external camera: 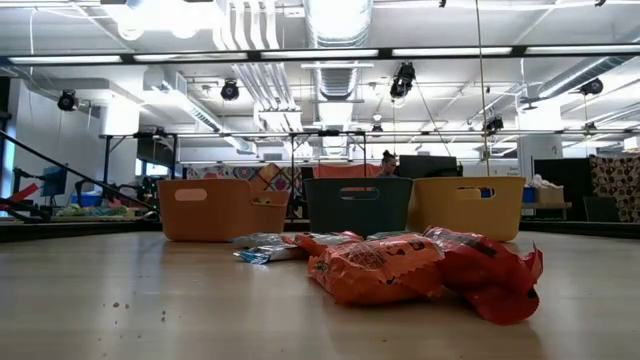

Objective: Sort candy
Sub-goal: Put the orange chocolate bar into the yellow bin

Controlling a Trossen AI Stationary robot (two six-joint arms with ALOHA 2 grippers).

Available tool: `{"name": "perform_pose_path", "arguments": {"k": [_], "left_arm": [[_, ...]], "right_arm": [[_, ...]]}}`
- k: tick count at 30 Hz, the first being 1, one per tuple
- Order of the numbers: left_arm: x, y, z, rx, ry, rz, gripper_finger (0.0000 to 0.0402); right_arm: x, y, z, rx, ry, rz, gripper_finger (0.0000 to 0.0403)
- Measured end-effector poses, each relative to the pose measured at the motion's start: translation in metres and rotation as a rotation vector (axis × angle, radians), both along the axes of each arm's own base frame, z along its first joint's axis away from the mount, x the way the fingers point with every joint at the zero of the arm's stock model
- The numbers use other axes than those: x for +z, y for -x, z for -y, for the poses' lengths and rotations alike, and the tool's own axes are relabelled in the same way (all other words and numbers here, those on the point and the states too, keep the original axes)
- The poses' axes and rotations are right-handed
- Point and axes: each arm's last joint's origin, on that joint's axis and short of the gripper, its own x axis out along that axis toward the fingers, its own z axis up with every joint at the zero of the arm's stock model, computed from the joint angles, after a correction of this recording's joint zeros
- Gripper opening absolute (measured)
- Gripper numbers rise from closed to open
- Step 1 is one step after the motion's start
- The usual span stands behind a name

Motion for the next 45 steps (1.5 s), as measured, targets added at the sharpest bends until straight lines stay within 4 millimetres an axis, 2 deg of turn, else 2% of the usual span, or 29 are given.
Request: {"name": "perform_pose_path", "arguments": {"k": [7, 21, 27, 38, 45], "left_arm": [[0.008, 0.004, -0.006, -0.086, -0.041, 0.028, 0.0], [0.022, 0.02, -0.015, -0.124, -0.119, 0.059, 0.0], [0.02, 0.017, -0.017, -0.119, -0.133, 0.051, 0.0], [0.019, 0.017, -0.017, -0.12, -0.136, 0.05, 0.0], [0.015, 0.021, -0.023, -0.045, -0.086, -0.027, 0.0016]], "right_arm": [[-0.002, -0.022, -0.002, -0.017, -0.033, 0.115, 0.0201], [0.002, -0.024, 0.009, -0.095, -0.022, 0.137, 0.0197], [0.0, -0.029, 0.009, -0.091, -0.03, 0.159, 0.0153], [-0.004, -0.033, 0.008, -0.07, -0.026, 0.147, 0.0019], [-0.006, -0.033, 0.012, -0.088, -0.028, 0.125, 0.0013]]}}
